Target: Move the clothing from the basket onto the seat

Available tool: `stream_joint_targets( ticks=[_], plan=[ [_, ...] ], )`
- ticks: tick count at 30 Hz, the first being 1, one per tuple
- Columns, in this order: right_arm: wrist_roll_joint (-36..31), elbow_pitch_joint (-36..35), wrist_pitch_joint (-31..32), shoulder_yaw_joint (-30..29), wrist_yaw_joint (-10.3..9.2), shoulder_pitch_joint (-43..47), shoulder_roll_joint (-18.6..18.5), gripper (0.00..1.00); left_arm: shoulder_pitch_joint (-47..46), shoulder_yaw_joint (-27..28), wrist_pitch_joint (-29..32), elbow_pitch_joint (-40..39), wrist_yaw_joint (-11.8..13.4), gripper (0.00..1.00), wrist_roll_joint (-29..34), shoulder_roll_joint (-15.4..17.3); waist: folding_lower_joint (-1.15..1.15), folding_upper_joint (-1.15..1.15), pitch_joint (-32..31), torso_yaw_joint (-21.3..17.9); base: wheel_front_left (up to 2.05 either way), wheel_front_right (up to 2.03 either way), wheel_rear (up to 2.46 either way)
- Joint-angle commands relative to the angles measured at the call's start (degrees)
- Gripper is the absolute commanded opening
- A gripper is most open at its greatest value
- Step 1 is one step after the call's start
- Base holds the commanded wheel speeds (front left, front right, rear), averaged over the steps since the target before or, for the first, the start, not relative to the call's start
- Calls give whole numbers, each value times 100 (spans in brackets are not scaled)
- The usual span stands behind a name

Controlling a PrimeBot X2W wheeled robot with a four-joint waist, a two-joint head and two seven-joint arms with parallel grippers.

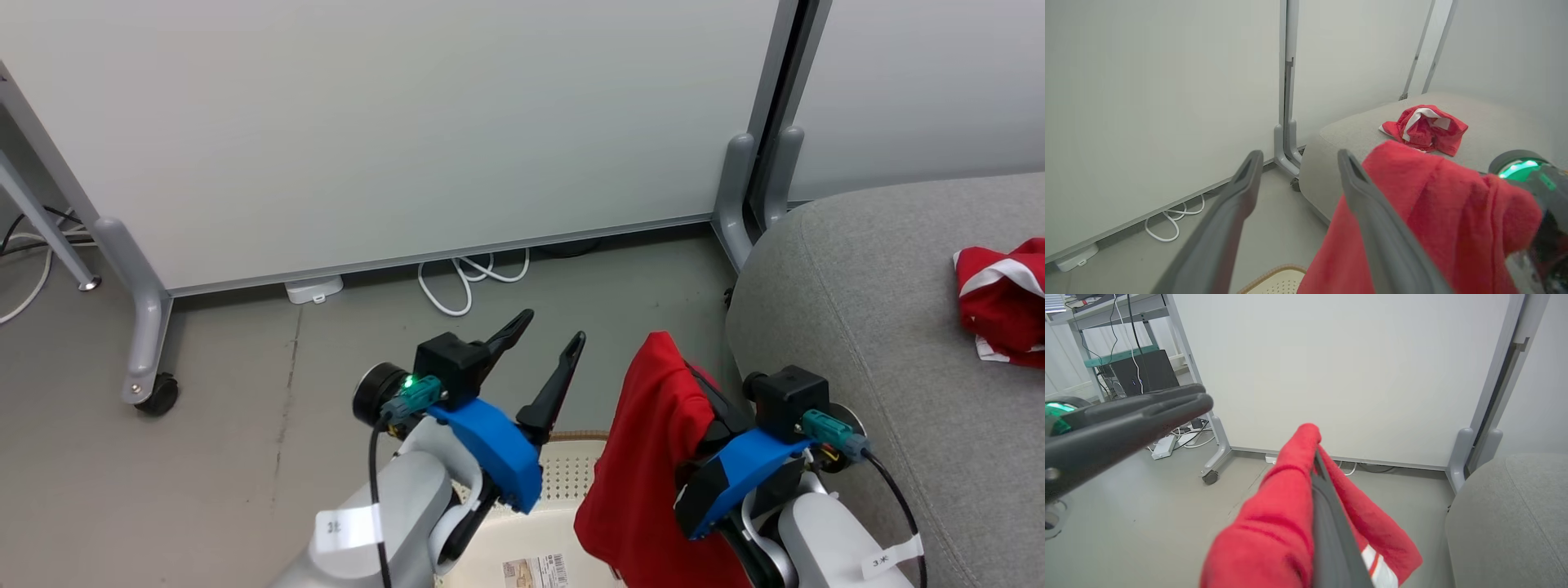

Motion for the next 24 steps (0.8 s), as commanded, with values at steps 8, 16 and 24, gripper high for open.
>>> stream_joint_targets(
  ticks=[8, 16, 24],
  plan=[
    [-60, -256, 53, -150, 2, 166, -11, 0, 1030, 1120, -20, -744, -48, 100, 783, 263, 0, 0, 69, 48, 0, 0, 0],
    [-93, -356, 113, -192, 2, 209, -10, 0, 1741, 1822, -20, -1220, -96, 100, 1360, 287, 0, 0, 92, 61, 0, 0, 0],
    [-79, -418, 137, -216, 2, 265, -9, 0, 2140, 2264, -20, -1382, -144, 100, 1781, 144, 0, 0, 74, 85, 0, 0, 0]
  ],
)
